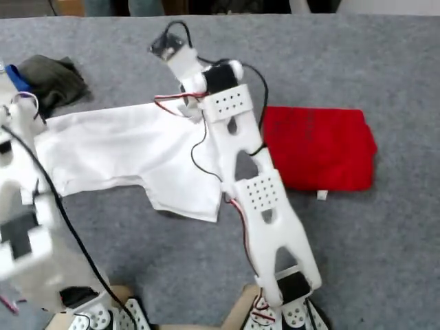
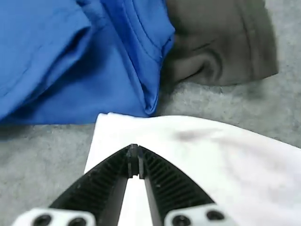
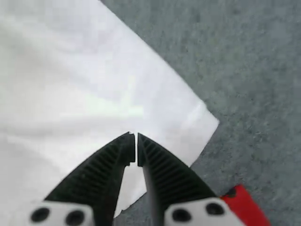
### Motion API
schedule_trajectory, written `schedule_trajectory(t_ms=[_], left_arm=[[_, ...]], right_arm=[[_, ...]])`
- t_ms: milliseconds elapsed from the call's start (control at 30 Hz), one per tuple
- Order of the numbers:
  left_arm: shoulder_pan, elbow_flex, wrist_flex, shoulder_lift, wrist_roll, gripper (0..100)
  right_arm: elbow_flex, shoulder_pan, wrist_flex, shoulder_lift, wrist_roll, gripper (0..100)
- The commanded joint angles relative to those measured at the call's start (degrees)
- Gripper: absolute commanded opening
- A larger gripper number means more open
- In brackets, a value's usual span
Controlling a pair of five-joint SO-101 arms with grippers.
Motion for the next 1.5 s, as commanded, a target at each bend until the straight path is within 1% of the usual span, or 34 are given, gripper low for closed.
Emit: schedule_trajectory(t_ms=[0,67,133,233,333,400,433,500,533,600,700,767,800,900,967,1067,1133,1167,1200,1300,1467], left_arm=[[0.0,16.5,-5.9,-16.5,1.2,3],[-2.0,24.9,-8.6,-22.0,0.9,3],[-4.6,31.3,-13.4,-23.8,0.9,3],[-8.4,35.4,-17.8,-23.7,1.2,8],[-9.4,37.8,-23.6,-21.5,0.6,11],[-9.4,38.2,-26.5,-18.6,-1.8,11],[-9.2,38.1,-26.8,-17.7,-2.7,11],[-8.9,35.9,-26.1,-15.5,-3.3,11],[-9.0,34.6,-24.9,-14.7,-3.2,11],[-9.0,31.9,-21.6,-13.5,-3.2,11],[-9.0,29.0,-18.2,-11.6,-3.2,11],[-9.0,28.0,-17.8,-10.5,-3.2,11],[-9.0,27.8,-17.8,-10.0,-3.2,11],[-9.0,27.6,-17.8,-9.8,-3.3,11],[-8.9,27.6,-17.8,-9.8,-3.4,11],[-8.9,27.6,-17.8,-9.8,-3.4,11],[-8.9,27.6,-17.8,-9.8,-3.4,11],[-8.9,27.6,-17.8,-9.8,-3.4,11],[-8.9,27.6,-17.8,-9.8,-3.4,11],[-8.9,27.6,-17.8,-9.8,-3.4,11],[-8.9,27.6,-17.8,-9.7,-3.4,11]], right_arm=[[4.8,-2.3,0.6,-11.6,4.7,1.4],[13.8,-3.8,0.7,-17.5,10.6,1.3],[25.7,-5.8,0.5,-24.4,16.3,1.3],[45.4,-9.6,0.4,-35.3,23.5,1.5],[64.2,-12.7,-2.3,-44.9,28.6,1.5],[76.1,-13.5,-6.9,-50.1,29.3,1.5],[81.7,-13.9,-9.8,-52.3,29.4,1.6],[92.4,-14.7,-16.3,-55.7,29.4,2.1],[97.4,-15.2,-19.6,-56.9,29.3,4.2],[105.6,-17.4,-25.8,-59.0,29.1,11.7],[113.3,-20.7,-33.0,-59.6,27.3,24.5],[115.6,-22.0,-35.4,-58.3,26.5,30.0],[116.0,-22.2,-36.0,-57.5,26.5,30.6],[116.0,-21.4,-39.6,-52.6,26.5,27.0],[115.1,-20.3,-41.8,-48.7,26.5,22.0],[109.2,-18.5,-38.2,-45.4,26.4,11.2],[107.0,-17.1,-38.0,-43.8,26.4,2.6],[105.9,-16.3,-37.9,-43.0,25.8,1.0],[104.7,-15.5,-37.8,-42.4,24.6,2.5],[100.6,-13.4,-36.3,-41.9,21.6,1.5],[85.9,-12.6,-24.2,-41.5,20.9,1.3]])
